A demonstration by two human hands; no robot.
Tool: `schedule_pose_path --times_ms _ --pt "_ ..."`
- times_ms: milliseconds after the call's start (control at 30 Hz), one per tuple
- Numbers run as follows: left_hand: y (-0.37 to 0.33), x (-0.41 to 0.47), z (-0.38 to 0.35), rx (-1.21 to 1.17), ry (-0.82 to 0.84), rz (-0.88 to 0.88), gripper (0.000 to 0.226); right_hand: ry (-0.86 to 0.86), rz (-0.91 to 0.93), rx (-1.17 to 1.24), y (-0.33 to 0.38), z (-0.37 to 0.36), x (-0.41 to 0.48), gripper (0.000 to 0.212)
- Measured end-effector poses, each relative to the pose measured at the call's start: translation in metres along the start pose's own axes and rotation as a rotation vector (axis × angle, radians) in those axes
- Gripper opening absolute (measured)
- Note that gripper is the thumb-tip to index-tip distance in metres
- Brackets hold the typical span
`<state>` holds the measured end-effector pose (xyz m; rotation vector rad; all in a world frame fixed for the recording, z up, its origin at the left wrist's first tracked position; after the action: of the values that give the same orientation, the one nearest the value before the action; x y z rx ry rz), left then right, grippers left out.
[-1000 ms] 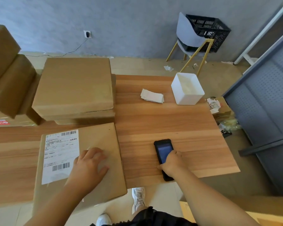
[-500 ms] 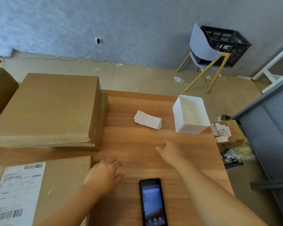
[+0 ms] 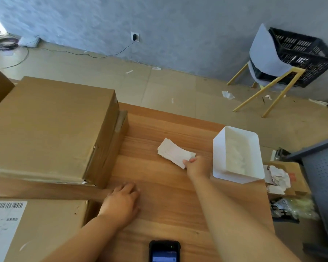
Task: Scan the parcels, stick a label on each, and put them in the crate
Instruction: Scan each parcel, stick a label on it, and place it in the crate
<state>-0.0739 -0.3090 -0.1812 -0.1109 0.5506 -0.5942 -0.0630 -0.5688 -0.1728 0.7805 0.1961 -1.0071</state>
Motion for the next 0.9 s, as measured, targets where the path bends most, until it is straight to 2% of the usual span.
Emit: schedule_pose_path --times_ms 133,333,433,533,567,667,767,900 --pt "-0.002 -0.002 -0.002 0.002 -0.024 0.014 0.057 0.045 -0.071 0.066 -0.004 -0.002 0.009 0.023" --pt "-0.004 -0.004 0.001 -0.003 -0.009 0.032 0.059 0.091 -0.105 -0.008 -0.002 -0.001 0.011 0.030" --pt "-0.005 -0.005 0.002 0.003 -0.005 0.035 0.059 0.044 -0.022 -0.015 -0.003 0.005 0.005 0.024" --pt "-0.005 -0.007 0.003 -0.013 0.023 0.035 0.063 -0.070 0.033 0.059 -0.006 0.017 -0.008 0.005" --pt "-0.005 -0.007 0.004 -0.039 0.040 0.039 0.063 -0.100 0.042 0.102 -0.007 0.020 -0.015 0.008" --pt "-0.006 -0.011 0.014 -0.209 0.040 0.065 0.058 -0.101 0.089 0.332 -0.010 0.026 -0.036 0.016" --pt "-0.009 -0.024 0.032 -0.418 -0.102 0.093 0.046 -0.022 0.136 0.504 -0.015 0.029 -0.064 0.010" --pt "-0.009 -0.054 0.054 -0.831 -0.296 0.166 0.024 0.188 0.214 0.621 -0.018 0.026 -0.100 0.007"
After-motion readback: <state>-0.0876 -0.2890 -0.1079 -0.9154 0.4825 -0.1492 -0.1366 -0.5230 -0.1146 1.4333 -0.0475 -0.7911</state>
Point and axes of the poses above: each hand's wrist, its own x-axis towards the middle knuckle, its own z-axis out of the back of the hand, y = z × x, the point moved 4 cm from there along x, towards the middle knuckle, and after that the axes turned 1 degree about -z, right-handed, at the moved point
